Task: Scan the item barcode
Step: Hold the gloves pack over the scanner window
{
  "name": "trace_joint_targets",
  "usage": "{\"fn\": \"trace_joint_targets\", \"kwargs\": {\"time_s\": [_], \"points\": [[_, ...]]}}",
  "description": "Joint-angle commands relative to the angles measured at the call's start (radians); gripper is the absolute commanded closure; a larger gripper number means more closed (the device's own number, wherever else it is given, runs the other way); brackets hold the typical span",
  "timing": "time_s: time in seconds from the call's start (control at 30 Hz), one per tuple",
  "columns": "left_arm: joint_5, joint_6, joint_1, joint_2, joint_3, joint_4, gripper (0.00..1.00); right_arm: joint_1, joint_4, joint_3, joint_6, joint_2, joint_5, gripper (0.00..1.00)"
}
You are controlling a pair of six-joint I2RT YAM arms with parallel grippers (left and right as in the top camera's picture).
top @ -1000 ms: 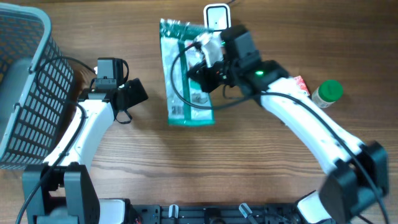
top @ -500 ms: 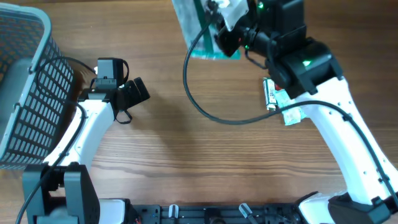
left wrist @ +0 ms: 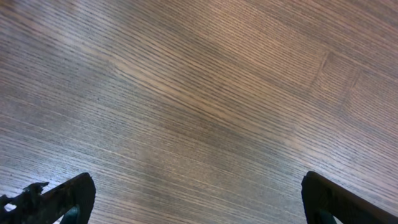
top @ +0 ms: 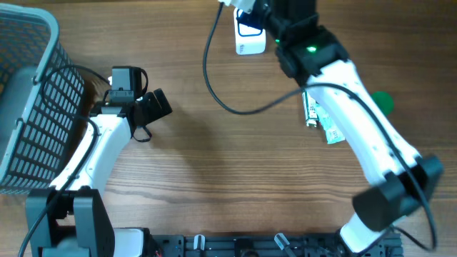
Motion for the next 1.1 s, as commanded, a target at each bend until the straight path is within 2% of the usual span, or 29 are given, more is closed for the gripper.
{"fn": "trace_joint_targets", "kwargs": {"time_s": [0.0, 0.13, 0.23, 0.63, 0.87, 1.07], "points": [[-0.013, 0.005, 0.002, -0.009, 0.013, 0.002, 0.00, 0.001, 0.124, 0.006, -0.057, 0.126, 0.150, 0.96], [-0.013, 0.005, 0.002, -0.009, 0.013, 0.002, 0.00, 0.001, 0.283, 0.006, -0.056, 0.265, 0.284, 0.96], [-0.013, 0.005, 0.002, -0.009, 0.013, 0.002, 0.00, 0.001, 0.340, 0.006, -0.057, 0.330, 0.331, 0.96], [-0.013, 0.005, 0.002, -0.009, 0.013, 0.002, 0.00, 0.032, 0.347, 0.006, -0.051, 0.387, 0.309, 0.96], [-0.013, 0.005, 0.002, -0.009, 0.013, 0.002, 0.00, 0.044, 0.328, 0.005, 0.174, 0.387, 0.294, 0.96], [-0.013, 0.005, 0.002, -0.009, 0.013, 0.003, 0.00, 0.064, 0.229, 0.005, 0.328, 0.387, 0.294, 0.96]]}}
